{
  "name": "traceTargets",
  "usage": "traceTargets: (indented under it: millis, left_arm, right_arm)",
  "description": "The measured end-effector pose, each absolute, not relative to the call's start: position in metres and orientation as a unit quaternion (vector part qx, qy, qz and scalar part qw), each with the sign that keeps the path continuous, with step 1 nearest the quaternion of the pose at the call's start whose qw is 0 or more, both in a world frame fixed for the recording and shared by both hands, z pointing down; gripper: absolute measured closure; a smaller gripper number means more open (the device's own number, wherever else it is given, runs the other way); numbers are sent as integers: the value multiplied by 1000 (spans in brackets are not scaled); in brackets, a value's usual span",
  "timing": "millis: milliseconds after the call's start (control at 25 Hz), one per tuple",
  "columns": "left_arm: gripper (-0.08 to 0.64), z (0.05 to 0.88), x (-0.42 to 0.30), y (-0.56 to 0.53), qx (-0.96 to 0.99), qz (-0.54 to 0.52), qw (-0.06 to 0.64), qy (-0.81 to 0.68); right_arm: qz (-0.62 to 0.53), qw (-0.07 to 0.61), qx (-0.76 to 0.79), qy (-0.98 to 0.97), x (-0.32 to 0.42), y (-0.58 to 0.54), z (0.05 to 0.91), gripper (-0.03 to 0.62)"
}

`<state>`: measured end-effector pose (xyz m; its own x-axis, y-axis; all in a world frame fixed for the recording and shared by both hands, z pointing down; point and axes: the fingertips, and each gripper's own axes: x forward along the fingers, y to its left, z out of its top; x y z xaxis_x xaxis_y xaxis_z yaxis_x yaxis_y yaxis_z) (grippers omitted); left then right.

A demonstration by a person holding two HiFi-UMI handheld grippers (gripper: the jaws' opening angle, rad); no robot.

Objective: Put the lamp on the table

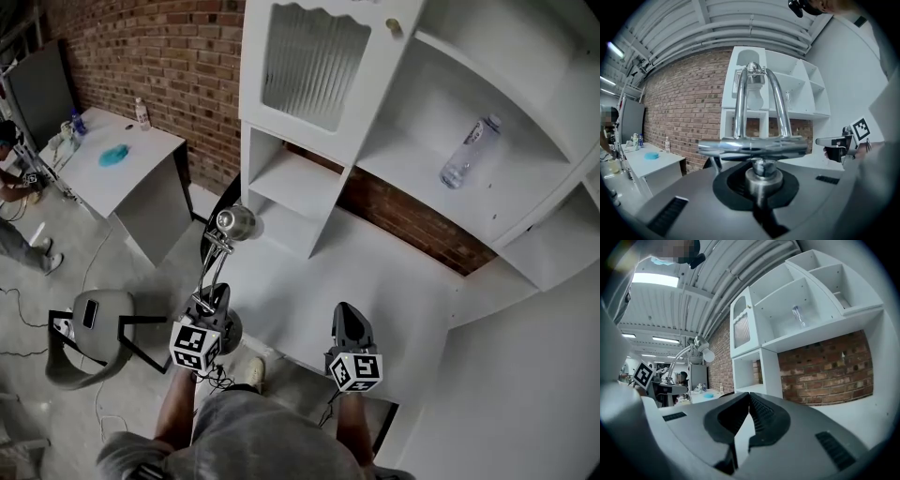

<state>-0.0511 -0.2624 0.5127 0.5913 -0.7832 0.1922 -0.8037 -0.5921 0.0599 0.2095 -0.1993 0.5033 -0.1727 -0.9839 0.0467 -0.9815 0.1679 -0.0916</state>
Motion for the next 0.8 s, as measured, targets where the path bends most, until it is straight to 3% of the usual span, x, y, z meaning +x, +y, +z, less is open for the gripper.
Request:
traceTargets:
  millis: [800]
  left_arm:
    - [560, 569, -13, -372, 913, 82, 62, -394]
  right_arm:
    - [-81, -32, -649, 756, 208, -282, 548, 569]
